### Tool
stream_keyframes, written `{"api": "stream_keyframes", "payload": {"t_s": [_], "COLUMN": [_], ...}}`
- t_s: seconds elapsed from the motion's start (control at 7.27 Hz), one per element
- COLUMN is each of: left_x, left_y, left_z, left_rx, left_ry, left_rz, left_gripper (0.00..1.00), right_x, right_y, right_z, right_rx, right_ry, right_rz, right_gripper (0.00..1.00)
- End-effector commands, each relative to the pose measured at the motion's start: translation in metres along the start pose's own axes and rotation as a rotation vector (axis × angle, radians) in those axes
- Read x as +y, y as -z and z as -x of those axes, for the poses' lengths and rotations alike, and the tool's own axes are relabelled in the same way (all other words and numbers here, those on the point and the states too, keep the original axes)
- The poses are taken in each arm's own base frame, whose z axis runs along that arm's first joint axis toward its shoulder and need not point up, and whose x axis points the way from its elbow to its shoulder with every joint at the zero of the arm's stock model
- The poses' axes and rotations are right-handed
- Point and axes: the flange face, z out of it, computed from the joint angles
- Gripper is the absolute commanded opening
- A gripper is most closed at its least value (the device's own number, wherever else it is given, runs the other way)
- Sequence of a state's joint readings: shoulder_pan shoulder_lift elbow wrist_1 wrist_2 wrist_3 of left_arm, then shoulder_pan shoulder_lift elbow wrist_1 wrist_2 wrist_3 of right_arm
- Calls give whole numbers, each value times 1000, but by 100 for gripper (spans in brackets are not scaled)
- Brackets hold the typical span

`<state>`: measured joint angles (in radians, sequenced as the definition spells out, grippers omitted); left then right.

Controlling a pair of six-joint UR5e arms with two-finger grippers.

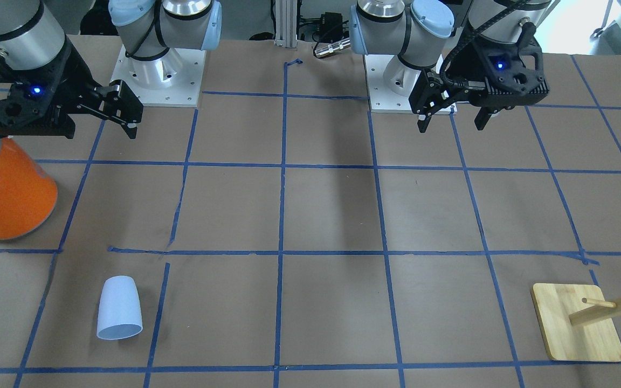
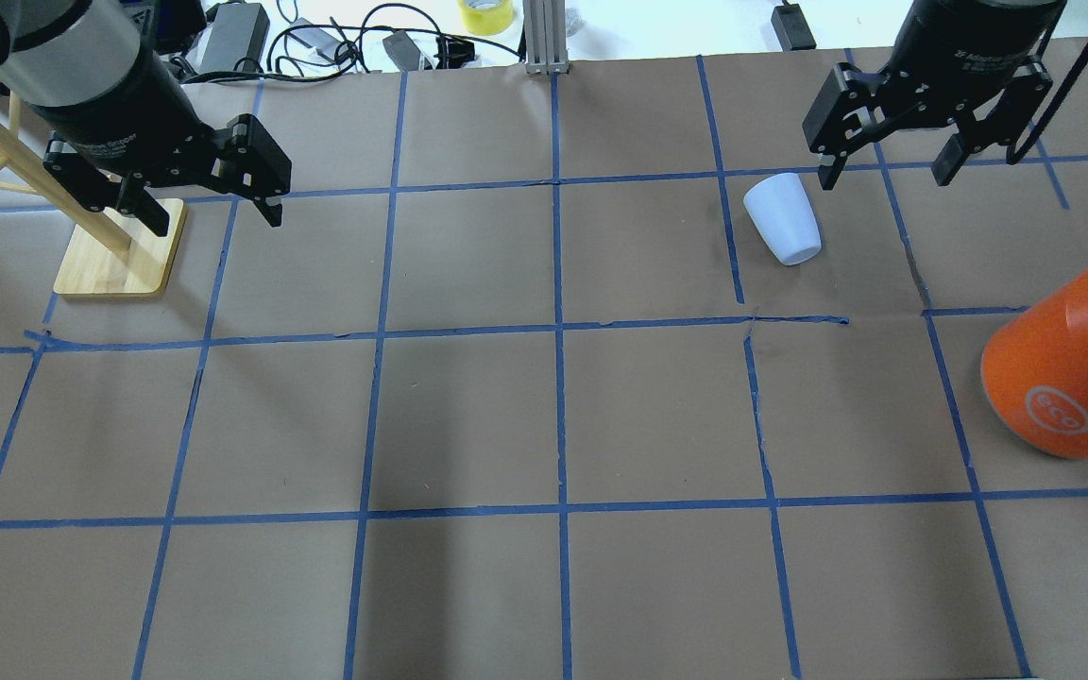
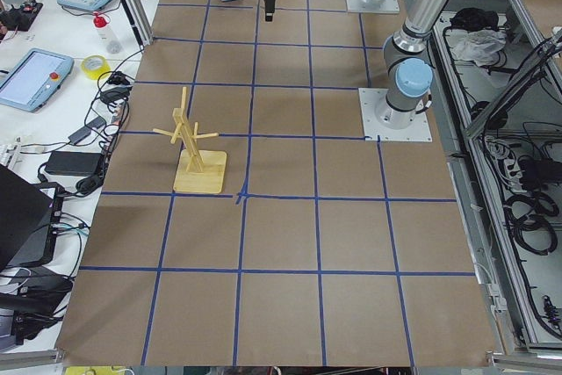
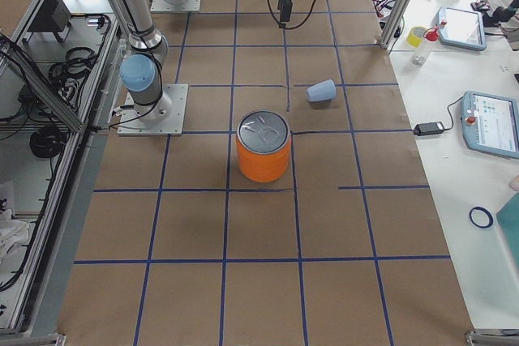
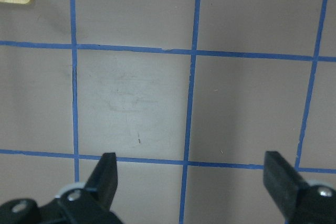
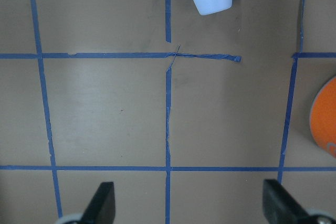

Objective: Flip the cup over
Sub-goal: 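Move the right gripper down over the white cup lying on its side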

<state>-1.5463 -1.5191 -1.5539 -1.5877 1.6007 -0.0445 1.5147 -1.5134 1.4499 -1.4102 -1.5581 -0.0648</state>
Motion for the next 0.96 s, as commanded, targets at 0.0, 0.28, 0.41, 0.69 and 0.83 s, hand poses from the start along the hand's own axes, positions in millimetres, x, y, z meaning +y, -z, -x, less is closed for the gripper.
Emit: {"api": "stream_keyframes", "payload": {"t_s": [0.0,0.28,0.41,0.69,0.83], "left_x": [0,0,0,1,1], "left_y": [0,0,0,0,-1], "left_z": [1,0,0,1,1], "left_rx": [1,2,1,-1,-1], "left_ry": [2,0,0,2,2], "left_rz": [0,0,0,0,1], "left_gripper": [100,100,100,100,100], "right_x": [2,0,0,-2,-9], "right_y": [-2,-3,-3,-6,-15], "right_z": [-1,-1,-1,-2,-2], "right_rx": [11,13,11,12,3], "right_ry": [2,2,7,1,0], "right_rz": [2,3,3,6,26], "right_gripper": [100,100,100,100,100]}}
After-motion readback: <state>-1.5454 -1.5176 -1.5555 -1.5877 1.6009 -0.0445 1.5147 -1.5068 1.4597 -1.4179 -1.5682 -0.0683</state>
